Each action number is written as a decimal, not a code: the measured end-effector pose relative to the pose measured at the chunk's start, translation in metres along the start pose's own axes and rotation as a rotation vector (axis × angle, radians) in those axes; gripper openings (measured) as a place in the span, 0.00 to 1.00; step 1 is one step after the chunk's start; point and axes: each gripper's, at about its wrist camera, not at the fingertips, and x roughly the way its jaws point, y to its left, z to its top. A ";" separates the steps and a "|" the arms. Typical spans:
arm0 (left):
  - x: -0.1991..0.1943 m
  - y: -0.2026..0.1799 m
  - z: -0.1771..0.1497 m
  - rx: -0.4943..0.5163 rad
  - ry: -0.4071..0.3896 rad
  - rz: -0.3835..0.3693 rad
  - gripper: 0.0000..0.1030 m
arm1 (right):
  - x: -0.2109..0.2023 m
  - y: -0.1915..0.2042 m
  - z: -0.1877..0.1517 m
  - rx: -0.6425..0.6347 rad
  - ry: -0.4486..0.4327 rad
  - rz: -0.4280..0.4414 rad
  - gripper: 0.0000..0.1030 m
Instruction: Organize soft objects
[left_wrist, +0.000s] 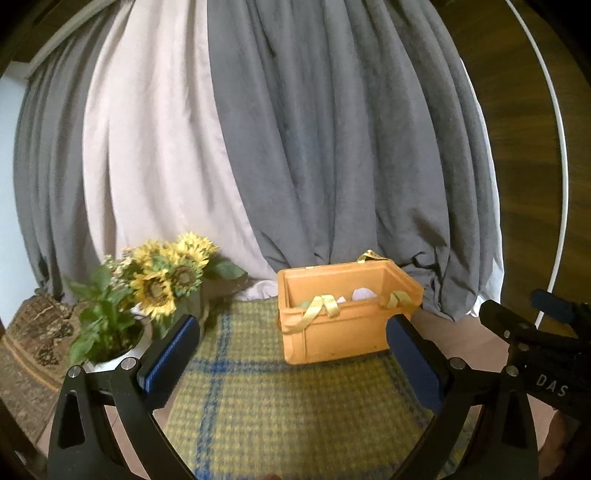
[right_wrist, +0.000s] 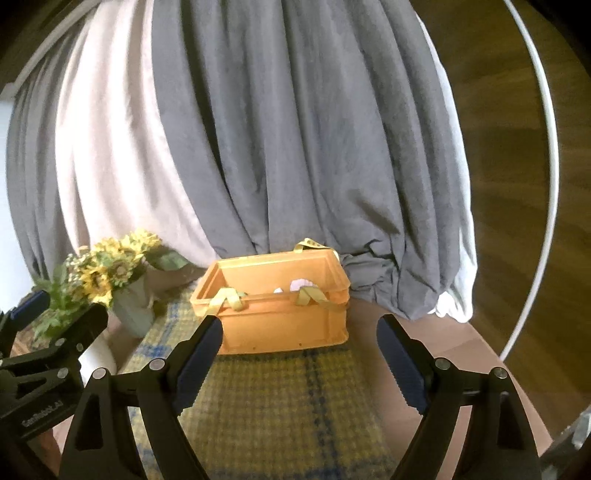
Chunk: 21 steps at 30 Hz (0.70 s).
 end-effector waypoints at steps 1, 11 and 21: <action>-0.006 -0.001 -0.002 -0.003 0.001 0.001 1.00 | -0.006 -0.001 -0.002 -0.001 0.001 0.005 0.84; -0.090 -0.014 -0.028 -0.024 -0.023 0.045 1.00 | -0.083 -0.020 -0.027 -0.028 -0.017 0.044 0.86; -0.141 -0.029 -0.038 0.000 -0.060 0.053 1.00 | -0.136 -0.034 -0.045 -0.013 -0.033 0.054 0.87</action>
